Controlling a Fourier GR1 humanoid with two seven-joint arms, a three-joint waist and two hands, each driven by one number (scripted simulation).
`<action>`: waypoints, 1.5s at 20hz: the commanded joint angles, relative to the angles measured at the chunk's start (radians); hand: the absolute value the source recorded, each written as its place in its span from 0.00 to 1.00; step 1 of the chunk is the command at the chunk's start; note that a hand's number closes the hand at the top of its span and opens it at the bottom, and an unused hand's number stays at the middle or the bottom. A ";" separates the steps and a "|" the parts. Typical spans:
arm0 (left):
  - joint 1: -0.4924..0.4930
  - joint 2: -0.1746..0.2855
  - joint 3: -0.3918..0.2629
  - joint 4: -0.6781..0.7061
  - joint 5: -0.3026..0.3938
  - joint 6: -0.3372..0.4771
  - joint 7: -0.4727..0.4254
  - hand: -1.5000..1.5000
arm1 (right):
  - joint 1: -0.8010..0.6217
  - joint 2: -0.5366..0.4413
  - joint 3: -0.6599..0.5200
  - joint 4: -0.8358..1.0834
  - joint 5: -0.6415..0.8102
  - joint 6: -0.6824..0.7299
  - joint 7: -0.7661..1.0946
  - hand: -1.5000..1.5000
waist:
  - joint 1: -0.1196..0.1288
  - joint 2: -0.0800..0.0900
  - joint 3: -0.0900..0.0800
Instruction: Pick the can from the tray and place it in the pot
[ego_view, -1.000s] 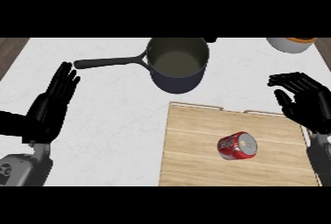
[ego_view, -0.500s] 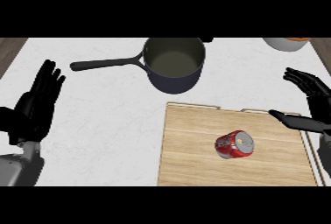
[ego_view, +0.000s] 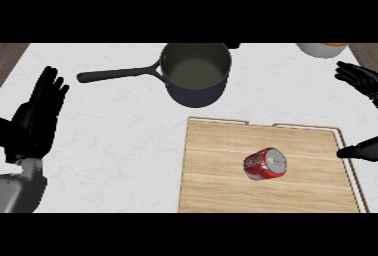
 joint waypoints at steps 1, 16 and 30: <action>-0.003 -0.031 -0.033 -0.011 -0.029 0.025 0.009 0.50 | -0.044 -0.113 0.077 -0.070 0.043 0.120 0.140 0.00 | 0.004 -0.001 0.000; 0.016 -0.081 -0.005 -0.028 -0.068 -0.006 0.008 0.50 | -0.076 0.020 0.235 -0.417 0.067 0.208 0.676 0.00 | 0.005 0.002 0.001; -0.009 -0.109 0.074 -0.005 -0.114 -0.066 0.025 0.50 | 0.062 0.183 0.268 -0.450 0.391 0.231 0.686 0.00 | 0.002 0.003 0.002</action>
